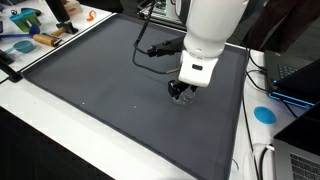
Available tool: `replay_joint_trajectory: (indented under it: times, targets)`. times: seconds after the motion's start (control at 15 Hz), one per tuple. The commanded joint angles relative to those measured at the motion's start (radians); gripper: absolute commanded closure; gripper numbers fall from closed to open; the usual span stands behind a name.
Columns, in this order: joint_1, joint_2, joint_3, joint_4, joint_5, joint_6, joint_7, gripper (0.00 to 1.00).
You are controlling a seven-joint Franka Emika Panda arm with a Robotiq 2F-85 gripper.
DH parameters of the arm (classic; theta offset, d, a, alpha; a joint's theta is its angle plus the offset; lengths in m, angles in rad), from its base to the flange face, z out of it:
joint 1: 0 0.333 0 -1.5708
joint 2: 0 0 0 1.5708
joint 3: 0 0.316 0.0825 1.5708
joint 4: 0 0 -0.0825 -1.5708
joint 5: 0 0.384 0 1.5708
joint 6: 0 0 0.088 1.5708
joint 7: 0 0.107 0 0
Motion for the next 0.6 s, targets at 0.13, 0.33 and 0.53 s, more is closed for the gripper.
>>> replay_joint_trajectory:
  times: [0.13, 0.33, 0.53]
  targets:
    - [0.000, 0.023, -0.002, 0.018, -0.025, 0.013, 0.017, 0.71]
    - [0.001, 0.022, -0.002, 0.021, -0.026, 0.011, 0.015, 0.94]
    - [0.001, 0.021, -0.001, 0.025, -0.026, 0.008, 0.013, 1.00]
